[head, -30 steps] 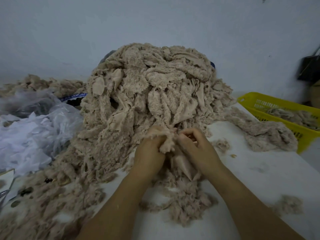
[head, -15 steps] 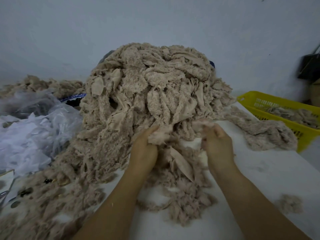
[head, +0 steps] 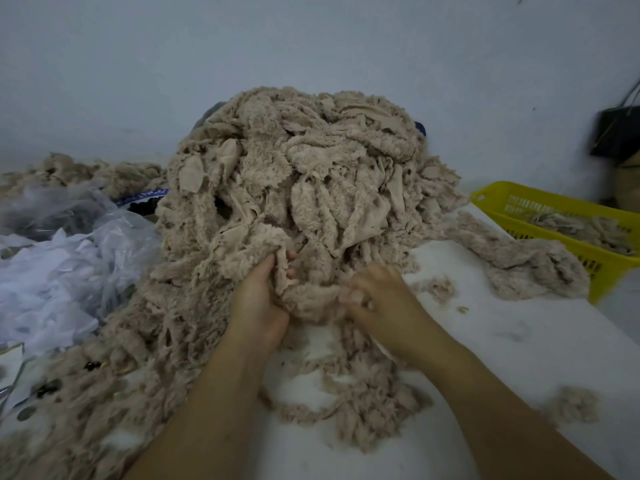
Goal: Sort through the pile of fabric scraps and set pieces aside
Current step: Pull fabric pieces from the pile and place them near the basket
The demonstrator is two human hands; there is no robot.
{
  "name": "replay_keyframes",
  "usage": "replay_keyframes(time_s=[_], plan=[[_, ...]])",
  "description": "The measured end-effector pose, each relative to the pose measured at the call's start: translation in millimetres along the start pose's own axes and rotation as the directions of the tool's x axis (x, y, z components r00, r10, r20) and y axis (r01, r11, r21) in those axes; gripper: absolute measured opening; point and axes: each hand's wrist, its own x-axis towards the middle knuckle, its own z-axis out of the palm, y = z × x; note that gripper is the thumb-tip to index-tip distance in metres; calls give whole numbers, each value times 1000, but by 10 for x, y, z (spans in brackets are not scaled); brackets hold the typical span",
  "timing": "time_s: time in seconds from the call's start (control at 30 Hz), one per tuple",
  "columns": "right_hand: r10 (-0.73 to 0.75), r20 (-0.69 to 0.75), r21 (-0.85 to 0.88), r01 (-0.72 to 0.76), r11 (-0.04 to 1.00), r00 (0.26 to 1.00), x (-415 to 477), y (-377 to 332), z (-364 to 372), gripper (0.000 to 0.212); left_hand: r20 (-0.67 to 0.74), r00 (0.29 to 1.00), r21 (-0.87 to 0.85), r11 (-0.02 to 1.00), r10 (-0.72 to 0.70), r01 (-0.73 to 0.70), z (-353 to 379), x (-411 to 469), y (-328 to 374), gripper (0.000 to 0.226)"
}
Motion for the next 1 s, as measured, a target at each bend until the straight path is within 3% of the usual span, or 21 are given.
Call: replay_keyframes(time_s=[0.07,0.13,0.2,0.23,0.3,0.37,0.4,0.5,0.57,0.67,0.73,0.8,0.87,0.93,1.0], plan=[[214,-113,415,-149,898,970,13,-26,-104,45,-78,996,155,987,53,-40,28,-2,-8,31],[374,-62,694,-230,682,925,8,-38,-158,69,-73,987,437,894,142,-96,28,-43,-74,36],[446,48,806,-299,512,894,7,-21,-153,61,149,969,707,664,195,-242,28,-136,-182,48],[462,95,848,-315,427,882,18,-15,-159,50,313,938,741,580,146,-337,33,-188,-231,49],[442,161,933,-282,224,882,47,-33,-178,36,512,859,741,506,0,-442,61,-261,-327,37],[381,164,964,-229,133,910,59,-69,-173,29,567,824,750,432,-30,-500,98,-281,-386,28],[371,144,961,-219,168,917,58,-69,-147,27,560,828,757,407,1,-512,87,-251,-398,28],[418,-9,881,-191,433,908,56,-46,-102,23,534,843,766,382,67,-516,41,-179,-361,38],[483,-84,819,-216,532,871,57,-23,-81,24,512,856,743,468,63,-479,16,-151,-346,30],[552,-131,826,-217,521,824,56,15,-78,31,395,913,672,647,98,-360,53,-176,-306,13],[592,-176,864,-165,475,787,72,109,-147,34,279,950,513,814,143,-273,47,-130,-221,19],[641,-176,863,-196,465,747,61,212,-234,38,160,968,314,919,195,-237,13,-80,-66,19],[609,-129,814,-267,516,782,43,209,-273,50,100,978,286,936,181,-203,-3,-82,4,19],[498,-108,685,-299,664,860,31,59,-220,66,77,989,375,916,124,-144,2,-89,-56,22],[361,-84,590,-246,769,929,22,-91,-122,60,109,992,450,886,63,-106,31,-120,-146,23]])
